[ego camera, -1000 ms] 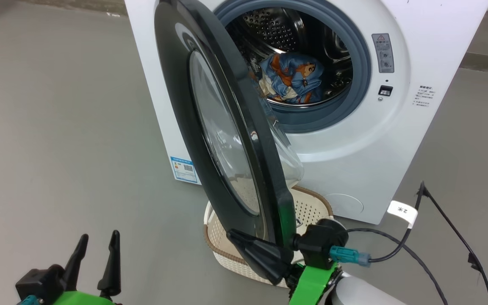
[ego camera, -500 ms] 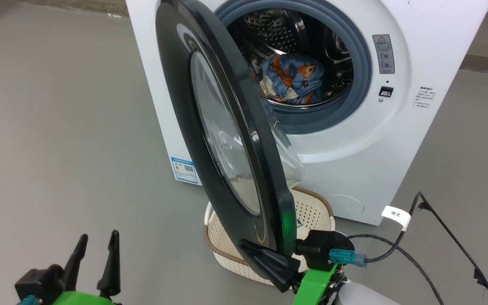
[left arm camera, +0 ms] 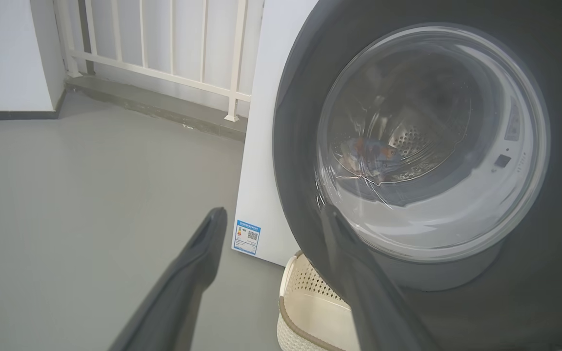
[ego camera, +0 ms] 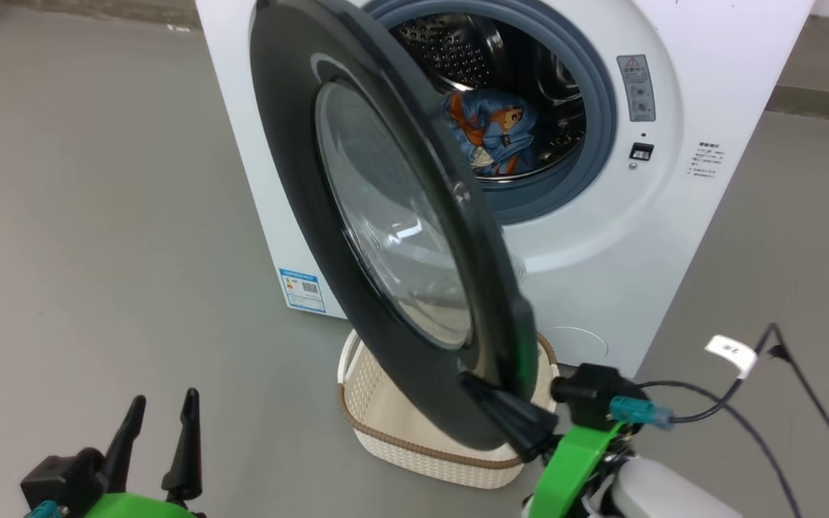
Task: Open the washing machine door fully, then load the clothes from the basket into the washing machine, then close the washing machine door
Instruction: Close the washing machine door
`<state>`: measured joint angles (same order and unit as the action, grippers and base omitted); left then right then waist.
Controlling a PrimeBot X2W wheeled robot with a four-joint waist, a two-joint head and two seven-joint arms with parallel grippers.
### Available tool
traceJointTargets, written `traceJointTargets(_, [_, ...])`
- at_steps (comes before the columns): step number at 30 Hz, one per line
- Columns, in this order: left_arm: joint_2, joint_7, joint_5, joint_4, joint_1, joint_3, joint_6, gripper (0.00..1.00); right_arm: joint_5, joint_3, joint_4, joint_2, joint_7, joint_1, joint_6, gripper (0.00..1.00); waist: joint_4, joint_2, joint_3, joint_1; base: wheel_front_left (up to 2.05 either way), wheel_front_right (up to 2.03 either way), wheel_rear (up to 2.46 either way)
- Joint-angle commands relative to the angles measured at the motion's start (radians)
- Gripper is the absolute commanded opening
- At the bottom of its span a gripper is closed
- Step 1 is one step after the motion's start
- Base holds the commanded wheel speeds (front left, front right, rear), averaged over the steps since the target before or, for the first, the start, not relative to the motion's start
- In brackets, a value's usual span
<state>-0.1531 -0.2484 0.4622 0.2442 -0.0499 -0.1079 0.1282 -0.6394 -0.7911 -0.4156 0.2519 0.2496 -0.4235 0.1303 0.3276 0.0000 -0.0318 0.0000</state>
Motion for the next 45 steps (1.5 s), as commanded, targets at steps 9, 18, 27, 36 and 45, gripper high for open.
traceJointTargets(9, [-0.029, -0.013, 0.012, -0.038, -0.055, 0.026, 0.002, 1.0, 0.028, 0.105, -0.033, 0.048, 0.012, -0.024, 0.0, 0.0, -0.016, 0.0, 0.038, 0.0, 0.0, 0.0, 0.0])
traceJointTargets(18, [-0.047, -0.013, 0.022, -0.057, -0.085, 0.012, 0.002, 1.0, 0.055, 0.234, -0.065, 0.084, 0.012, -0.103, 0.0, 0.0, -0.012, 0.0, 0.118, 0.0, 0.0, 0.0, 0.0])
traceJointTargets(27, [-0.057, -0.013, 0.043, -0.074, -0.137, 0.004, 0.002, 1.0, 0.077, 0.315, -0.103, 0.13, 0.012, -0.229, 0.0, 0.0, 0.0, 0.0, 0.236, 0.0, 0.0, 0.0, 0.0])
traceJointTargets(36, [-0.053, -0.013, 0.059, -0.095, -0.202, 0.008, 0.002, 1.0, 0.085, 0.346, -0.141, 0.188, 0.012, -0.349, 0.0, 0.0, 0.025, 0.0, 0.323, 0.0, 0.0, 0.0, 0.0])
traceJointTargets(45, [-0.042, -0.013, 0.059, -0.1, -0.233, -0.003, 0.002, 1.0, 0.107, 0.365, -0.166, 0.21, 0.012, -0.476, 0.0, 0.0, 0.026, 0.0, 0.388, 0.0, 0.0, 0.0, 0.0])
